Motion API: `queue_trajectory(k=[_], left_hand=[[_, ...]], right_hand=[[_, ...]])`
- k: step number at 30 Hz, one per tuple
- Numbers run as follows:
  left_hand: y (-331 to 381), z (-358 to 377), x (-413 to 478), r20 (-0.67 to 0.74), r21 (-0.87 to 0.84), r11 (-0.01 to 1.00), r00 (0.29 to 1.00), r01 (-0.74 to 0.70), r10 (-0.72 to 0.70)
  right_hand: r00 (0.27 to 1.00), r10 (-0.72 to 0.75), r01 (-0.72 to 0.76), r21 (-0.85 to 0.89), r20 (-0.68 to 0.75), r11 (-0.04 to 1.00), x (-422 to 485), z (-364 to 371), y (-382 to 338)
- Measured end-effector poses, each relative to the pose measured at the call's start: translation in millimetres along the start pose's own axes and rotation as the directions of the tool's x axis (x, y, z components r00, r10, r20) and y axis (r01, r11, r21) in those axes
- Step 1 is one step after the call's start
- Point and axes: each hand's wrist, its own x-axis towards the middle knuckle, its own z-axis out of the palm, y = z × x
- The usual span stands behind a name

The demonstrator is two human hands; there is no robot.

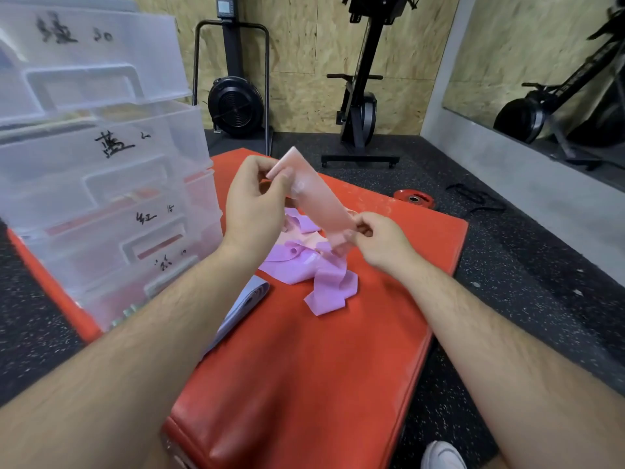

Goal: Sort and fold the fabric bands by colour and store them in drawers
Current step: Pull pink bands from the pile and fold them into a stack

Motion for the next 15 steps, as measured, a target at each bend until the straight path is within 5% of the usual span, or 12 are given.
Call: queue_trajectory(k=[8, 15], left_hand=[[-15, -20, 15, -0.133, -0.119, 0.963, 0.957, 0.242, -0.257], [-20, -22, 3, 0.091, 0.093, 0.934, 0.931, 0.344, -0.352]], right_hand=[[0.999, -0.01, 0.019, -0.255, 0.038, 0.967, 5, -18, 22], [0.993, 0.034, -0.022, -0.106, 0.117, 0.994, -5, -2, 10]])
